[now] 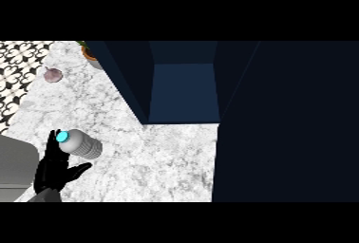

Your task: Pick up the bottled water, place it into the cabinet and close the cabinet

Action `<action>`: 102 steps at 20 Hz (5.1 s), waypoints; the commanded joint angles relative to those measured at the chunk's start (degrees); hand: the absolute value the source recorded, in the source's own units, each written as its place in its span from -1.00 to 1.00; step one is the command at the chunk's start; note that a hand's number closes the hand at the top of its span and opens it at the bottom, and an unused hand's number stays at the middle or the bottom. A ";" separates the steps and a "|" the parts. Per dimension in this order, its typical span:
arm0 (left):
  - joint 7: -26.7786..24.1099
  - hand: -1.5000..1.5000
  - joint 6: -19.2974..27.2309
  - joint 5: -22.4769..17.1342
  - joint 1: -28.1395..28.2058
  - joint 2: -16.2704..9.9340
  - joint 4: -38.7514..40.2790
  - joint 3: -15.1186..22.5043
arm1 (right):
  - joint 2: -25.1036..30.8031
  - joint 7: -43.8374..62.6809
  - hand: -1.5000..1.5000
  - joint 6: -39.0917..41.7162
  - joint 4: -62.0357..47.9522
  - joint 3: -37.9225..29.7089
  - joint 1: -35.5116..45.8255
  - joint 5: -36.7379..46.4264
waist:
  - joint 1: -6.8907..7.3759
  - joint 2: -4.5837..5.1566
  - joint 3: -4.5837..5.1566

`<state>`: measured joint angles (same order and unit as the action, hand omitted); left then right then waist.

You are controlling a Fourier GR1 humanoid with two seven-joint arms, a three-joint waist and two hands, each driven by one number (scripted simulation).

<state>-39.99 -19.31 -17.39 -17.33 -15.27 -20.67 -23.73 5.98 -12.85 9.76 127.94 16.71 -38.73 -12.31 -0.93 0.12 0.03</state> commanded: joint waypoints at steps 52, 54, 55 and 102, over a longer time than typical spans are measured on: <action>3.02 1.00 -17.37 -2.24 -4.64 4.75 -1.33 4.49 | 0.16 -2.36 -1.00 -3.03 -4.80 2.56 1.58 1.23 | 0.70 -0.22 -0.03; 2.42 1.00 -17.19 -1.45 -2.02 6.78 -3.76 6.24 | 0.46 -3.21 -1.00 -2.05 -7.47 0.23 4.29 -0.51 | 0.92 -0.24 -0.06; 3.00 1.00 -14.97 -2.08 -2.55 8.90 -5.54 6.32 | 0.68 0.11 -1.00 -2.52 -6.40 -0.01 5.98 -1.37 | 1.08 -0.25 -0.06; 34.28 1.00 46.83 1.60 -24.66 13.51 -40.14 37.12 | 0.36 0.04 -1.00 -4.64 -8.93 5.47 8.48 -0.59 | -1.66 0.28 -0.07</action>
<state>-10.39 28.33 -17.25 -25.38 -0.85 -67.53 16.12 6.32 -12.36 4.90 120.15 21.73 -30.18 -13.27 -1.00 -0.47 0.13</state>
